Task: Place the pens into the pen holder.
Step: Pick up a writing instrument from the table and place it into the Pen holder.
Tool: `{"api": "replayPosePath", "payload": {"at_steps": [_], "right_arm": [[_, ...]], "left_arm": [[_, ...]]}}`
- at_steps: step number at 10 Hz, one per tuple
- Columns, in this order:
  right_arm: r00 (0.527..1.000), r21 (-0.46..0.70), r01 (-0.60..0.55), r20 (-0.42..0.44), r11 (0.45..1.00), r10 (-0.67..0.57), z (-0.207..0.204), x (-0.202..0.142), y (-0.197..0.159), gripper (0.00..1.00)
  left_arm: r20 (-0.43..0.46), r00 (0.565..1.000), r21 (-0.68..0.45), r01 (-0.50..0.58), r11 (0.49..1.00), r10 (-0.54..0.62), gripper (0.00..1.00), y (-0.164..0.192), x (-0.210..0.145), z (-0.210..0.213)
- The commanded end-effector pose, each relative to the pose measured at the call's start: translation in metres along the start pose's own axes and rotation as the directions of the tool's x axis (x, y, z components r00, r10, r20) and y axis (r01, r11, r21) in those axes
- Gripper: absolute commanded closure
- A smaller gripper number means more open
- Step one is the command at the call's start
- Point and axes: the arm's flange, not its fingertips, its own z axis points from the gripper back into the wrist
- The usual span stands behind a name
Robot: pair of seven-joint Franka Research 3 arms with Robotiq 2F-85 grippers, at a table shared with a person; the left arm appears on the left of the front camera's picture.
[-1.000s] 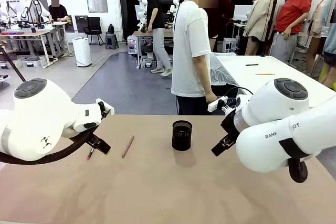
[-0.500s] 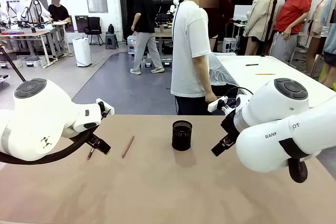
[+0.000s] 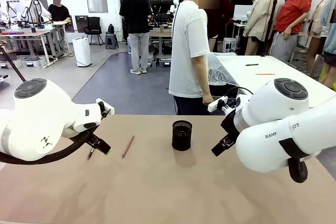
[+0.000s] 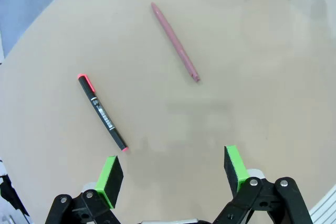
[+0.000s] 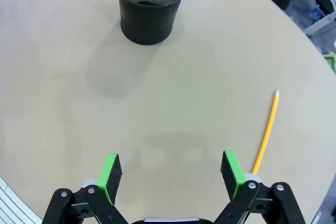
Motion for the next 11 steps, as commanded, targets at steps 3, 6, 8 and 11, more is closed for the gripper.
{"api": "replayPosePath", "payload": {"at_steps": [3,6,8,11], "right_arm": [[1.0,0.115,0.002,-0.019,0.993,0.0,0.0,0.001,0.008,0.0],[1.0,0.269,-0.017,0.005,0.963,0.016,0.02,0.008,0.016,0.0],[0.999,0.363,-0.042,0.026,0.931,0.035,0.061,0.025,0.012,0.0],[0.995,0.382,-0.093,0.068,0.92,0.072,0.118,0.045,-0.018,0.0]], "left_arm": [[-0.056,0.995,-0.15,0.071,0.986,-0.08,0.0,-0.007,0.009,0.027],[0.03,0.993,-0.337,0.116,0.934,-0.112,0.0,-0.004,0.022,0.061],[0.165,0.978,-0.447,0.19,0.874,-0.128,0.0,0.011,0.028,0.088],[0.25,0.949,-0.407,0.284,0.868,-0.193,0.0,0.045,0.032,0.127]]}}
